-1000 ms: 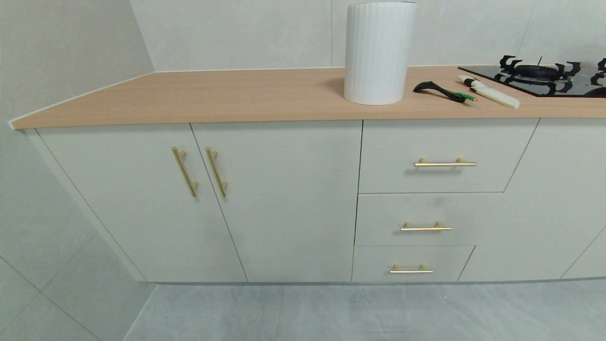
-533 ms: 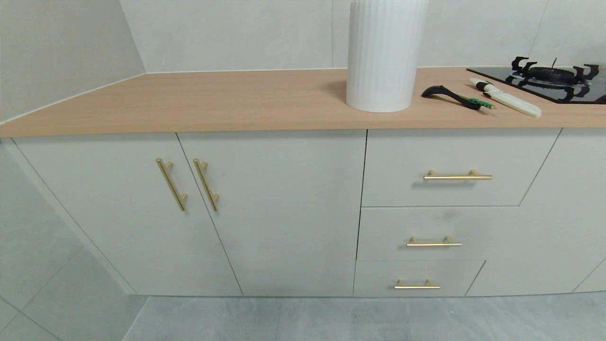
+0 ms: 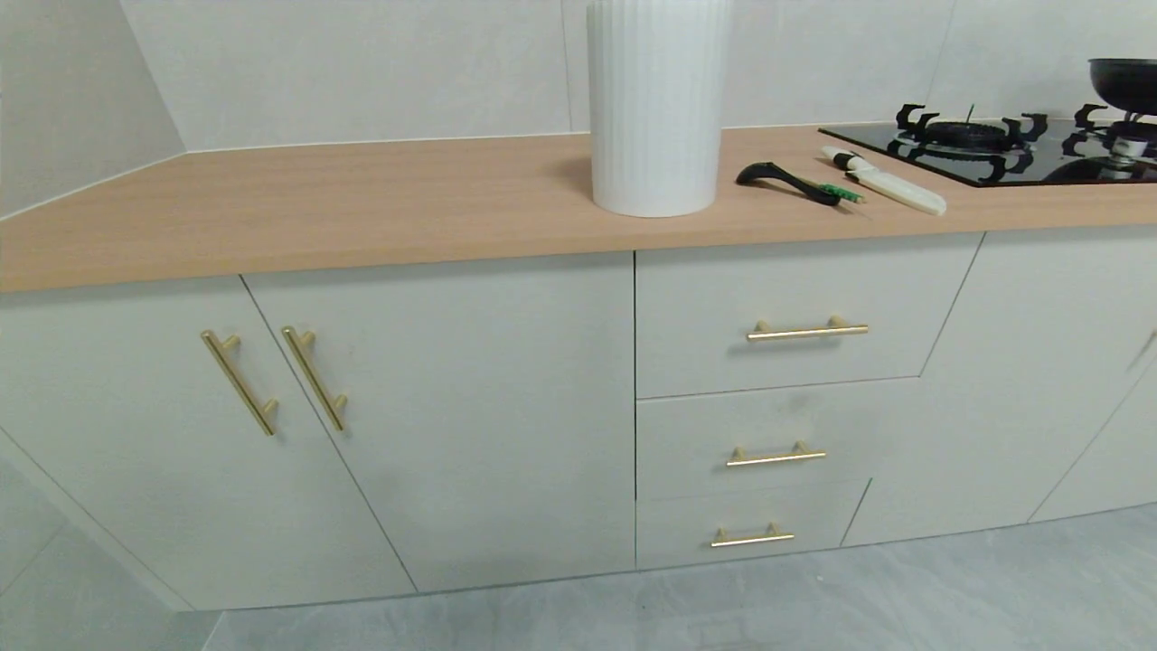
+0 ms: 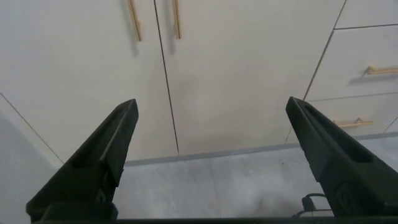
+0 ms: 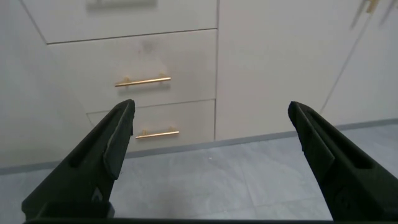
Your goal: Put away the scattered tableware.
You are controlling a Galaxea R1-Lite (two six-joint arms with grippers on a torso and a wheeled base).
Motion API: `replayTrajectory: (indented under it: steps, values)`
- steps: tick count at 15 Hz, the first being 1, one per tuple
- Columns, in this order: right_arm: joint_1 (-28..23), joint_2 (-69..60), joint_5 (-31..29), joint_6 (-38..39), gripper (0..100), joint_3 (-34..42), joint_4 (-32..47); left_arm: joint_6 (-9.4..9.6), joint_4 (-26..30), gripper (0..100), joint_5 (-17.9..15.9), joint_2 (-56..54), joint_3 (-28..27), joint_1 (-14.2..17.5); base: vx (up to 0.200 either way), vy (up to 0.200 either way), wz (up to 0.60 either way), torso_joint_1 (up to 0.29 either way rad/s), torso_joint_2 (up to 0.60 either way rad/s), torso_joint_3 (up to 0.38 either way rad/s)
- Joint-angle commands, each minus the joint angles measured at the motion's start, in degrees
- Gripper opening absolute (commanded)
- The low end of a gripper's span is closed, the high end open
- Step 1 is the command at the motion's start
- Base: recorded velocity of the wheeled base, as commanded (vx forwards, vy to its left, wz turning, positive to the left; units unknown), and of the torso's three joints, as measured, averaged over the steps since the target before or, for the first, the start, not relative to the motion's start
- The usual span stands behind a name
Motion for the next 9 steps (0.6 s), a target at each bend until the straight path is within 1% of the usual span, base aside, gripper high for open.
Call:
replayTrajectory:
  steps: [1, 5, 8, 9]
  values:
    - [0.0, 0.1, 0.0, -0.1, 100, 0.0, 0.0, -0.09, 0.0, 100, 0.1, 0.0, 0.0, 0.0, 0.000, 0.000, 0.00, 0.000, 0.00, 0.000]
    - [0.0, 0.1, 0.0, -0.2, 100, 0.0, 0.0, -0.09, 0.0, 100, 0.1, 0.0, 0.0, 0.0, 0.000, 0.000, 0.00, 0.000, 0.00, 0.000]
    - [0.0, 0.1, 0.0, -0.2, 100, 0.0, 0.1, -0.09, 0.0, 100, 0.1, 0.0, 0.0, 0.0, 0.000, 0.000, 0.60, 0.001, 0.01, 0.002]
    - [0.0, 0.1, 0.0, -0.2, 100, 0.0, 0.1, -0.09, 0.0, 100, 0.1, 0.0, 0.0, 0.0, 0.000, 0.000, 0.00, 0.000, 0.00, 0.000]
